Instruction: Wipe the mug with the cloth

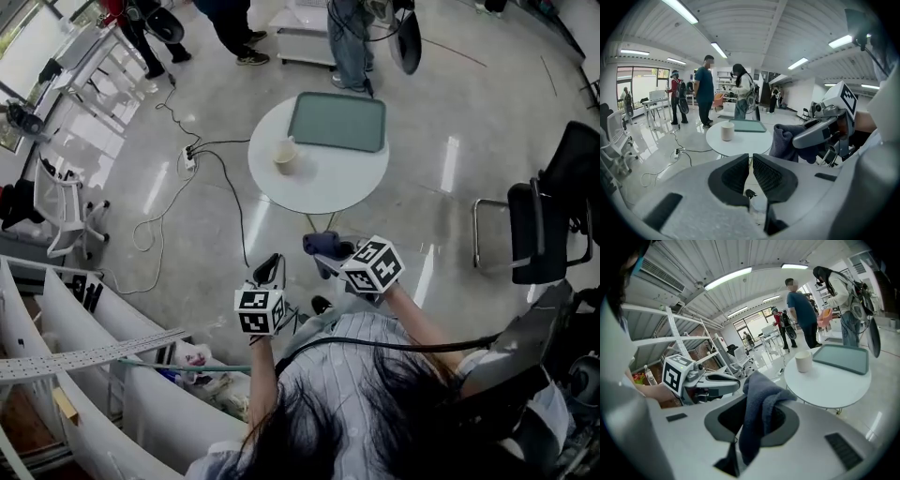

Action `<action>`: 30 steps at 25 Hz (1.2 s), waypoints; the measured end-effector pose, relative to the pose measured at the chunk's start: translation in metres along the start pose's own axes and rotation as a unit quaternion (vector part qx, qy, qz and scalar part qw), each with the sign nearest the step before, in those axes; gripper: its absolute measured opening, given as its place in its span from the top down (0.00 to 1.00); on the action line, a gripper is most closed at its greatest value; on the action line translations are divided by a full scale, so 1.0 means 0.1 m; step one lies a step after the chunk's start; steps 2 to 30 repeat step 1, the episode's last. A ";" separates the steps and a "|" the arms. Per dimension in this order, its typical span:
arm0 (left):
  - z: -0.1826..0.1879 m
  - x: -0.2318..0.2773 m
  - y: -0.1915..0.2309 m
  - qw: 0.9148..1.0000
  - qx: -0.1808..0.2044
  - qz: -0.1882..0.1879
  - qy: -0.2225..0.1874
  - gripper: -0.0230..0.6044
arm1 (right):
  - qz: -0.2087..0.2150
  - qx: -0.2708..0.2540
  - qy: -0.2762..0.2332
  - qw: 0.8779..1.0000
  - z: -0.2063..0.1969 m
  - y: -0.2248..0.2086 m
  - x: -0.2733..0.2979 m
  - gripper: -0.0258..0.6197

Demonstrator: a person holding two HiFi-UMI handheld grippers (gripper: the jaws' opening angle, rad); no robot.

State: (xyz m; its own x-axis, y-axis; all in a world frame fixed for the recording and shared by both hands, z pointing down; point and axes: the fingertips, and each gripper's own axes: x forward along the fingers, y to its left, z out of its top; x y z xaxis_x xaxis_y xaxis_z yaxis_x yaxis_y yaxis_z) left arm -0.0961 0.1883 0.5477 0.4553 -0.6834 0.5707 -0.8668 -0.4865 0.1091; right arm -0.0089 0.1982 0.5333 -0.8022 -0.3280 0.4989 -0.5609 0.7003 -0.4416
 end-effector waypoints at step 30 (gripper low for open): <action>-0.01 -0.02 0.00 1.000 -0.003 0.004 0.000 0.90 | 0.005 -0.002 0.002 1.000 -0.01 0.01 0.01 0.84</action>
